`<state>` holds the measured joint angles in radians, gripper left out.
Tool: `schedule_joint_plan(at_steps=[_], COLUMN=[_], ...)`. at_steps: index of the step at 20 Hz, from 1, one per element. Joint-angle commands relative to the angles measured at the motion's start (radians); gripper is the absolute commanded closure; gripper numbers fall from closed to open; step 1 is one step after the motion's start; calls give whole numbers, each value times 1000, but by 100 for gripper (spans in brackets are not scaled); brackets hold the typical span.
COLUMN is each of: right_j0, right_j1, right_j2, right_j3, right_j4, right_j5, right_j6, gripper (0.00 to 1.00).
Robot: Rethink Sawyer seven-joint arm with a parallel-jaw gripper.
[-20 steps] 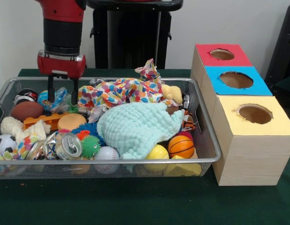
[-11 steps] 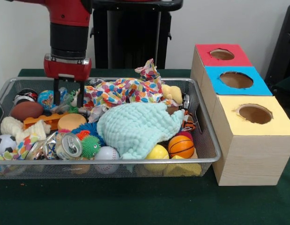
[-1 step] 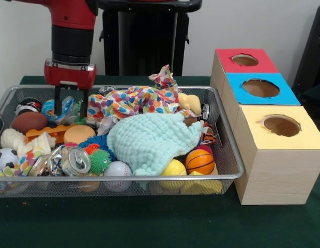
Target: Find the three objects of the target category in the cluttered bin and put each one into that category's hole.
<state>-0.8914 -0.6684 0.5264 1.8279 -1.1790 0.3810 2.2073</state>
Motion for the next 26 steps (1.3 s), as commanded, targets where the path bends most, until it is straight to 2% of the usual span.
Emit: schedule_joint_plan(at_steps=[1, 5, 16, 26], right_j0=[-45, -43, 44, 86], right_j1=[-14, -26, -5, 9], right_j2=[3, -13, -100, -146], right_j3=[23, 51, 56, 51], right_j4=[-25, -48, -145, -166], right_j5=[83, 63, 1, -31], right_j6=[-352, -311, -138, -81], gripper=[0, 0, 0, 0])
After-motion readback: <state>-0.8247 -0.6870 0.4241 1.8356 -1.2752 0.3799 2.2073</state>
